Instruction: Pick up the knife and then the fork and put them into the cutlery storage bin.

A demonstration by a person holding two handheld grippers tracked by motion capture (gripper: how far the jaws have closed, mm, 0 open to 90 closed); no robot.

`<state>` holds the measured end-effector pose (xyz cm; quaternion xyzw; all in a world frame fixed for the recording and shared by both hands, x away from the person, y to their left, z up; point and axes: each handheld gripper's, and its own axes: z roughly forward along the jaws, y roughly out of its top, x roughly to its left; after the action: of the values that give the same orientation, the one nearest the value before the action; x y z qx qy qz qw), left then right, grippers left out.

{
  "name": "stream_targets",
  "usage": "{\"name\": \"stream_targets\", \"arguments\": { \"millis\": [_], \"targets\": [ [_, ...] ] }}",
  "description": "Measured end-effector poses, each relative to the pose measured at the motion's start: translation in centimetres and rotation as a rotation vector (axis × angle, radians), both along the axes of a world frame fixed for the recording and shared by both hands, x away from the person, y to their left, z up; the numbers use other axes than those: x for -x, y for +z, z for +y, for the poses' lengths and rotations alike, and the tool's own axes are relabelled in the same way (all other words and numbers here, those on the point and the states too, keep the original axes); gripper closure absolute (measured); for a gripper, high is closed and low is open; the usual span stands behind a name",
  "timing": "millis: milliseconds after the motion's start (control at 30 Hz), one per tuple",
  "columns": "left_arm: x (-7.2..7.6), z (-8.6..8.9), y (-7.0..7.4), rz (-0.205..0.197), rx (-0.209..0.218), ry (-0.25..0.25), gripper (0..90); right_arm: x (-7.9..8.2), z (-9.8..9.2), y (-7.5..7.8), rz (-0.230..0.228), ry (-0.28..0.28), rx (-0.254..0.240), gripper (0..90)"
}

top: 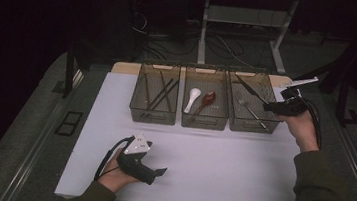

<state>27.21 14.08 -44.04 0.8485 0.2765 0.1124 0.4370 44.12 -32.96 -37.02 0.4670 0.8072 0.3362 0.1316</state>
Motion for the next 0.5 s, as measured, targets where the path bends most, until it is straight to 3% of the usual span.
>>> {"name": "stream_targets", "arguments": {
  "millis": [267,500],
  "targets": [
    [0.0,-0.1,-0.1,0.006,-0.001,-0.004,0.0,-1.6,1.2,-0.8,0.048,-0.004,0.061,82.5],
    [0.0,-0.2,-0.1,0.008,-0.008,-0.012,0.0,-2.5,2.2,-1.5,0.085,-0.004,0.086,82.6]
  ]
}}
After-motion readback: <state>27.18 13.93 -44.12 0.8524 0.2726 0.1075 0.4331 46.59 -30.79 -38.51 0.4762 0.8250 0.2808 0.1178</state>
